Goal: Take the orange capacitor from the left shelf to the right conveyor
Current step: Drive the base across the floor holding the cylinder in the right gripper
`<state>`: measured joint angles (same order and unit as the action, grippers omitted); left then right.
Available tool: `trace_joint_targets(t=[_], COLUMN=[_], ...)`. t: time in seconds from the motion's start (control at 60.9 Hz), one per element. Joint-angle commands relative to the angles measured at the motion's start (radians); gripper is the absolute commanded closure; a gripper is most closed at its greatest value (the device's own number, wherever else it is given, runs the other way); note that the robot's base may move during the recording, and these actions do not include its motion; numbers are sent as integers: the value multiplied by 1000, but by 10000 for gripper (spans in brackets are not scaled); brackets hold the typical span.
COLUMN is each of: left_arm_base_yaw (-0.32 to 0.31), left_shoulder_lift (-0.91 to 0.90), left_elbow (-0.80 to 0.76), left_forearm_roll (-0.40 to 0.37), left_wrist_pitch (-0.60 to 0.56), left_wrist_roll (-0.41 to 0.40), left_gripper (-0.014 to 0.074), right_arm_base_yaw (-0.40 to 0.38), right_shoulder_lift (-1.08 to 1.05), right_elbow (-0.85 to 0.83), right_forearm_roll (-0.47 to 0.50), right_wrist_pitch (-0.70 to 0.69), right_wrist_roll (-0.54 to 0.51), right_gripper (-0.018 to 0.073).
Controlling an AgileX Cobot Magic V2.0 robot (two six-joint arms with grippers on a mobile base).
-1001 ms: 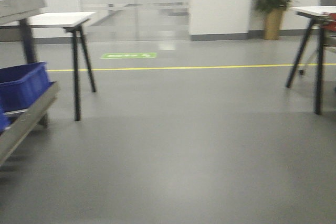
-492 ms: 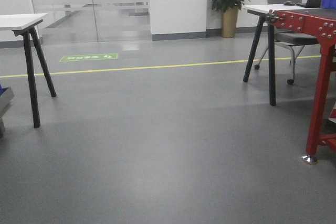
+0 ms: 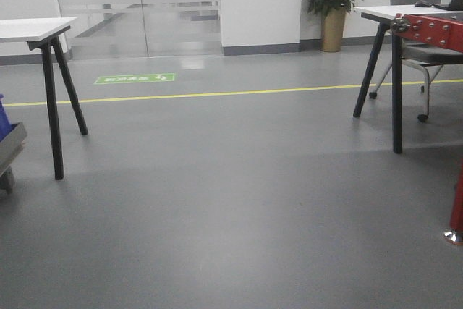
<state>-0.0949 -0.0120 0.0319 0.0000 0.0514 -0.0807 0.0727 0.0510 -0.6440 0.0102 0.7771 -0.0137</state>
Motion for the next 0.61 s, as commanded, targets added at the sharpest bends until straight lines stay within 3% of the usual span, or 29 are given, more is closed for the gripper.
trace_joint_targets(t=[0.0,0.591], left_arm_base_yaw=[-6,-6], left_shoulder_lift=[-19,-19], left_elbow=[-5,-5], left_forearm_roll=[0,0], left_wrist_pitch=[-89,-89], left_wrist_roll=[0,0], left_gripper=[701,701], right_arm_base_yaw=[0,0], right_shoulder_lift=[18,18], right_elbow=[-23,-22], right_forearm_roll=[-4,-4], right_wrist_pitch=[-91,-89], right_wrist_roll=[-1,-1], right_gripper=[463,463])
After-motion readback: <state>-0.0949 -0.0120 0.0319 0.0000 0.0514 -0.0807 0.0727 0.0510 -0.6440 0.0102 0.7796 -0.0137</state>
